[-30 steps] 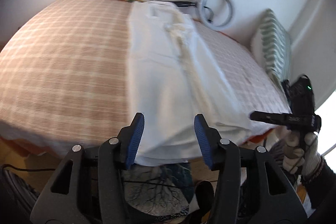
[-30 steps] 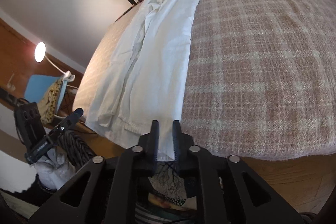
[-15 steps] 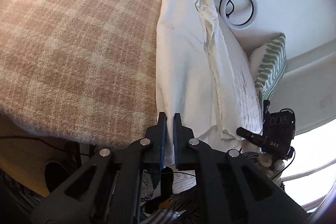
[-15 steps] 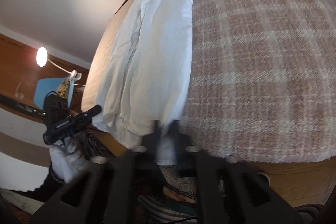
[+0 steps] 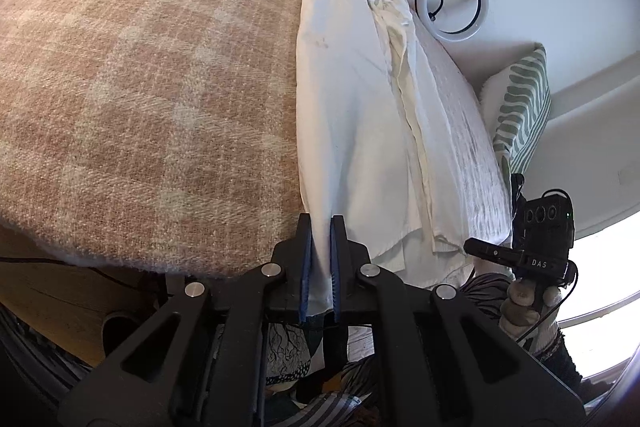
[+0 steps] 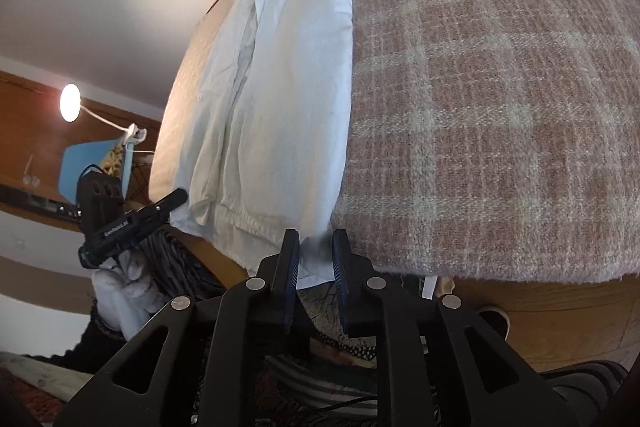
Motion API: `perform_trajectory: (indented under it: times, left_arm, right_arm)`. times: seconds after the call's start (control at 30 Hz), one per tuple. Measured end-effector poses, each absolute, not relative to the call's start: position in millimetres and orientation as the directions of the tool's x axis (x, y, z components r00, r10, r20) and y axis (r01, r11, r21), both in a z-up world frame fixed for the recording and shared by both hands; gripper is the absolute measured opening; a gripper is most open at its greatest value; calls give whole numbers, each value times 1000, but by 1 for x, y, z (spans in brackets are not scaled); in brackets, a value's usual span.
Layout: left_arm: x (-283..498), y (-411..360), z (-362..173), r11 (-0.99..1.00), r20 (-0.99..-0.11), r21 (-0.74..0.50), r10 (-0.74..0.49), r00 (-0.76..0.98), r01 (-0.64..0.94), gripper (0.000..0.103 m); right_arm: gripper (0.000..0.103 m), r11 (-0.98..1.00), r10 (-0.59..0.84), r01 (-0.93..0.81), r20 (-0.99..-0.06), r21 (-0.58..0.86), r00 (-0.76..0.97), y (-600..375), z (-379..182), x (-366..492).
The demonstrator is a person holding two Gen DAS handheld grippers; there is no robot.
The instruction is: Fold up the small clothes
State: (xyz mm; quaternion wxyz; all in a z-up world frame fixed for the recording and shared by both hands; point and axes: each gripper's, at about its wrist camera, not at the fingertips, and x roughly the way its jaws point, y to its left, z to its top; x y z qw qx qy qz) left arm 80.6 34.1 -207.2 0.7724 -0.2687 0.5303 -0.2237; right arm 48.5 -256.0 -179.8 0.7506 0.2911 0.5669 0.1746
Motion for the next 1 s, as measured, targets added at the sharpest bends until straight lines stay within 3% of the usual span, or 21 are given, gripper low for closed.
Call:
perform_trajectory:
  times: [0.13, 0.57, 0.67, 0.77, 1.0]
  left_arm:
    - [81, 33, -201, 751, -691, -658, -634, 348, 62, 4]
    - [122, 20, -146, 710, -606, -685, -678, 416, 161, 3]
    - [120, 17, -143, 714, -611, -677, -680, 406, 177, 3]
    - [111, 20, -154, 715, -626, -681, -680, 382, 158, 3]
    - [88, 36, -193, 762, -712, -641, -635, 299, 90, 3]
  right_arm:
    - [4, 758, 611, 36, -729, 651, 307, -249, -176, 53]
    - [0, 733, 574, 30, -642, 680, 508, -267, -129, 74]
    - [4, 789, 529, 30, -702, 614, 477, -264, -123, 77]
    - [27, 814, 508, 60, -759, 577, 407, -259, -136, 72]
    - [28, 807, 543, 112, -803, 580, 244, -247, -172, 41]
